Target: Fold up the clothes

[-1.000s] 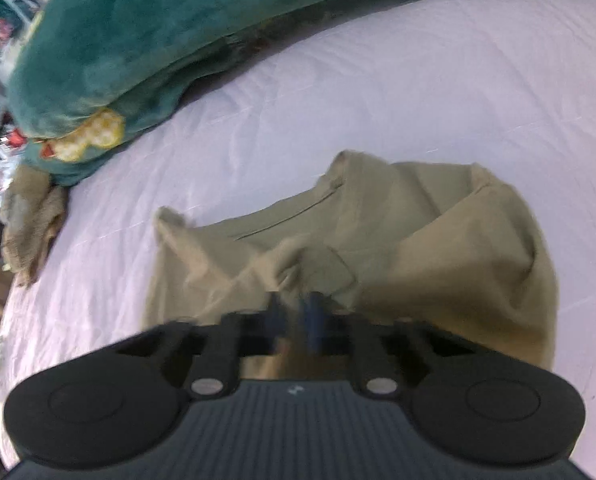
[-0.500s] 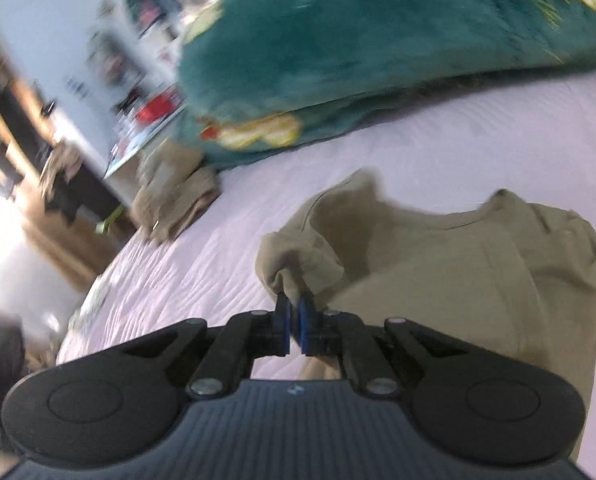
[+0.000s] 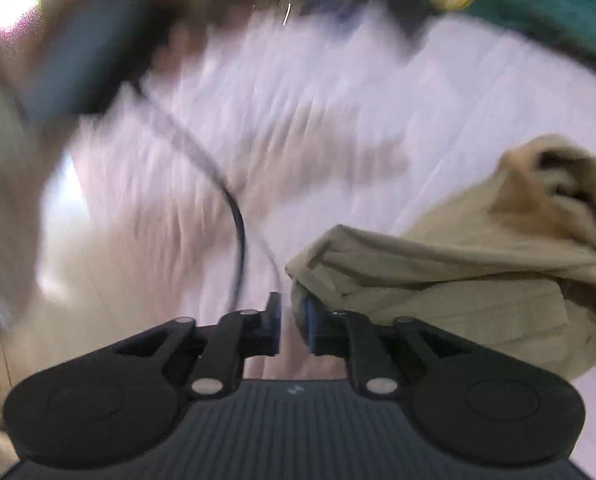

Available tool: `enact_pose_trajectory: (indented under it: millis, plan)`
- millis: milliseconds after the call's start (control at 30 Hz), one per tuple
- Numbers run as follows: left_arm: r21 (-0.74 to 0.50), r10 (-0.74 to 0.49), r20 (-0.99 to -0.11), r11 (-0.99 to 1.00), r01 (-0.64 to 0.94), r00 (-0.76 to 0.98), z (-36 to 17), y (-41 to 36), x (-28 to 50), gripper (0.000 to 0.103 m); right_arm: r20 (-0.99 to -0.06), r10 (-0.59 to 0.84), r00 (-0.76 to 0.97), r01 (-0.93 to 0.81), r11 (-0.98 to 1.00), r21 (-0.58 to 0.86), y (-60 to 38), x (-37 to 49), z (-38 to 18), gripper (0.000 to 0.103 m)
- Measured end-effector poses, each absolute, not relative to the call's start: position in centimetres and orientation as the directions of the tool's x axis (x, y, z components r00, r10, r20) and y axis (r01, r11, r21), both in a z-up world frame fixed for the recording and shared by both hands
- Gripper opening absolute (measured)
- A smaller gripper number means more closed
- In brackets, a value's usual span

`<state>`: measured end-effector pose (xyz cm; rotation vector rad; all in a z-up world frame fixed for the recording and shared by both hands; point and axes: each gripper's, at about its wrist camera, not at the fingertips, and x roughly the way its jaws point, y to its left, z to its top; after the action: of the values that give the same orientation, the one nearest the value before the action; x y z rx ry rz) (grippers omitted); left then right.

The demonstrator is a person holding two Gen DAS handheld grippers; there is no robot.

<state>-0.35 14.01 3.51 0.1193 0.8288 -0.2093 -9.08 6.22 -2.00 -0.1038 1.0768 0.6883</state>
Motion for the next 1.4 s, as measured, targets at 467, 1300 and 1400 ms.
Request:
enact_pose_trajectory:
  millis: [467,1300,1400]
  plan:
    - [0.253,-0.263,-0.753,0.731,0.634,0.603,0.4,-5.3,-0.8,0.057,-0.786,0.057,0.616,0.143,0.973,0.182,-23.4,7.9,1.7,0.063]
    - [0.403,0.138,-0.697,0.887,0.225,0.704,-5.1,1.1,17.8,0.059,-0.76,0.102,0.642,-0.047,0.994,0.094,-24.7,15.0,-3.8,0.043]
    - [0.431,0.204,-0.659,0.891,0.141,0.724,-3.1,1.8,19.9,0.058,-0.726,0.127,0.676,-0.103,0.992,0.078,-24.0,15.8,-1.9,0.05]
